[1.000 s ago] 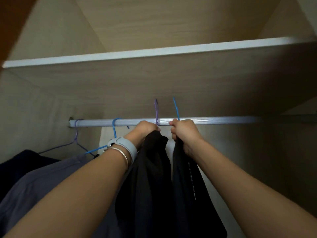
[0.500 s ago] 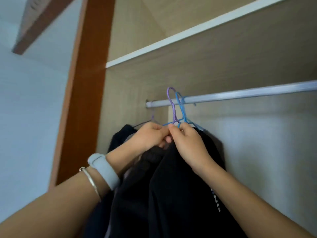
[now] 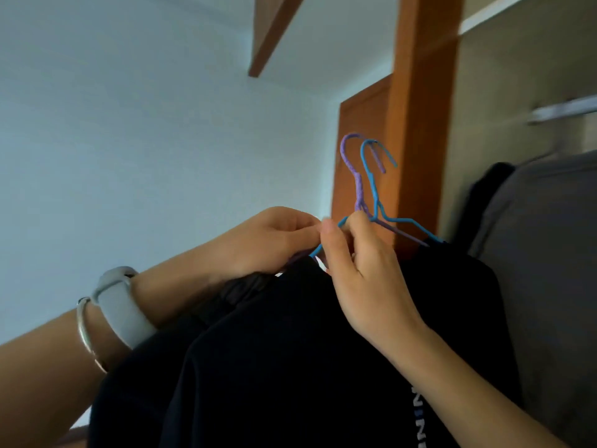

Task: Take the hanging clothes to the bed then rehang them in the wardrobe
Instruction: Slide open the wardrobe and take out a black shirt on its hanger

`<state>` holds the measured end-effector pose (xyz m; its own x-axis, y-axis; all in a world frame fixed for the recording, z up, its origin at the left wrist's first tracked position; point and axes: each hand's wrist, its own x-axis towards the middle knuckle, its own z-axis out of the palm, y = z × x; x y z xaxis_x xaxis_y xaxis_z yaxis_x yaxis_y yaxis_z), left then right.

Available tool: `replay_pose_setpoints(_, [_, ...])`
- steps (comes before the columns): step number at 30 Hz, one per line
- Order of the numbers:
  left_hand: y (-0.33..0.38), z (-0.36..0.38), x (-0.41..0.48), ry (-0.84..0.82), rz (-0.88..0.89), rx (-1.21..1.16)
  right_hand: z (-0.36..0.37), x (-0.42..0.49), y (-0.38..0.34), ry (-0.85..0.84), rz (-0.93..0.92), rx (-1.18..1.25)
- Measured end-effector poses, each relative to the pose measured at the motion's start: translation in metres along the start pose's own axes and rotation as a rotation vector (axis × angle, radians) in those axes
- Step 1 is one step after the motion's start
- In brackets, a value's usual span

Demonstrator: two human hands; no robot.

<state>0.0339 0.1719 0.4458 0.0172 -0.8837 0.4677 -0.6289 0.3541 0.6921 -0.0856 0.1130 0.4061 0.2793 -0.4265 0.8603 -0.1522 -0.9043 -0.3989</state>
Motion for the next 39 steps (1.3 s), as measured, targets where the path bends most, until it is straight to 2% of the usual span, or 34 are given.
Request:
replay_pose_setpoints(3, [-0.025,-0.037,-0.027,0.042,-0.057,0.046,0.052,-0.004,-0.009,-0.093,0.001,0.144])
replay_pose_setpoints(6, [-0.044,-0.067,-0.052,-0.019,-0.081,0.129,0.092,-0.011,-0.018,-0.193,0.007,0.293])
replay_pose_setpoints(10, [-0.07,-0.098,-0.071,-0.049,-0.25,0.051,0.134,-0.011,-0.021,-0.311,0.002,0.401])
replay_pose_setpoints(14, [-0.104,-0.123,-0.076,0.036,-0.361,0.216,0.19,-0.005,-0.011,-0.378,-0.035,0.411])
replay_pose_setpoints(18, [-0.151,-0.141,-0.069,0.093,-0.431,0.479,0.25,0.005,0.011,-0.496,-0.068,0.384])
replay_pose_setpoints(22, [-0.204,-0.159,-0.055,0.122,-0.541,0.537,0.305,0.025,0.054,-0.64,-0.103,0.384])
replay_pose_setpoints(27, [-0.281,-0.178,-0.022,0.131,-0.662,0.565,0.381,0.066,0.128,-0.545,0.016,0.487])
replay_pose_setpoints(29, [-0.314,-0.189,-0.002,0.164,-0.697,0.575,0.421,0.087,0.16,-0.648,0.041,0.475])
replay_pose_setpoints(32, [-0.352,-0.21,0.026,0.23,-0.749,0.538,0.487,0.128,0.196,-0.783,-0.13,0.304])
replay_pose_setpoints(36, [-0.386,-0.239,0.046,0.319,-0.79,0.501,0.554,0.174,0.202,-0.958,-0.143,0.389])
replay_pose_setpoints(39, [-0.409,-0.262,0.043,0.377,-0.816,0.592,0.599,0.187,0.194,-0.945,-0.216,0.412])
